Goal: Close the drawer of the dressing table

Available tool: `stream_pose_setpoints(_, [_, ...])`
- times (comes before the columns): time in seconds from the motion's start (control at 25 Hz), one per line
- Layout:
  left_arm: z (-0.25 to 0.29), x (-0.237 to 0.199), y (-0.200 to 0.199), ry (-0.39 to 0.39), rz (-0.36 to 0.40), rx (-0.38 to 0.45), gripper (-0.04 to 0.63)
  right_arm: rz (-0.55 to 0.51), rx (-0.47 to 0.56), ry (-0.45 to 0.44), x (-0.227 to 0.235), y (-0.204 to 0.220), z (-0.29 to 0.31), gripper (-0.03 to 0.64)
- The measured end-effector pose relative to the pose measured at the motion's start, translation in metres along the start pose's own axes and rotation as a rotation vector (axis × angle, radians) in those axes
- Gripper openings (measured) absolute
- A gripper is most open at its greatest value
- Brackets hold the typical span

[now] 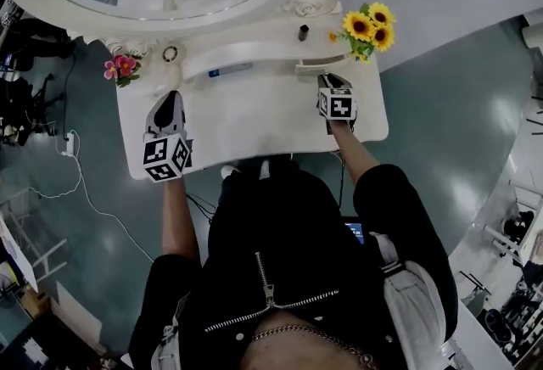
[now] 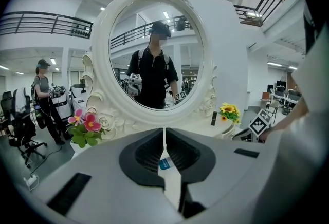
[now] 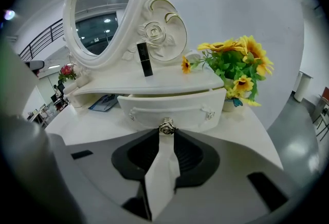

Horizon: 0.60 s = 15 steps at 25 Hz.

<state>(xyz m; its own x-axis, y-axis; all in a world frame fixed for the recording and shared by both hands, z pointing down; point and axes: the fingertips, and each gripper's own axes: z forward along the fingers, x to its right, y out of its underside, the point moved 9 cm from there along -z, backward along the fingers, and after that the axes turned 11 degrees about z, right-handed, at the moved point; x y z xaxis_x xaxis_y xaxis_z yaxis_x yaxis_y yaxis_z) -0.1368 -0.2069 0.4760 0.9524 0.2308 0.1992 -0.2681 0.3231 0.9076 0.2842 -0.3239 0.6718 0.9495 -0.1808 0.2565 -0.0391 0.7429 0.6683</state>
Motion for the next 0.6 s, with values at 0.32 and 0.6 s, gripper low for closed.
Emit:
stream_pose_setpoints(0.32, [-0.007,-0.005,0.008,-0.036,-0.017,-0.023,0.031,0.004,-0.020,-0.009,0.000,-0.011,0.016,0.098])
stream_pose_setpoints(0.6, [-0.011,-0.008,0.013,-0.052,-0.029,-0.039,0.031,-0.001,-0.017,0.005,-0.003,-0.023,0.023,0.098])
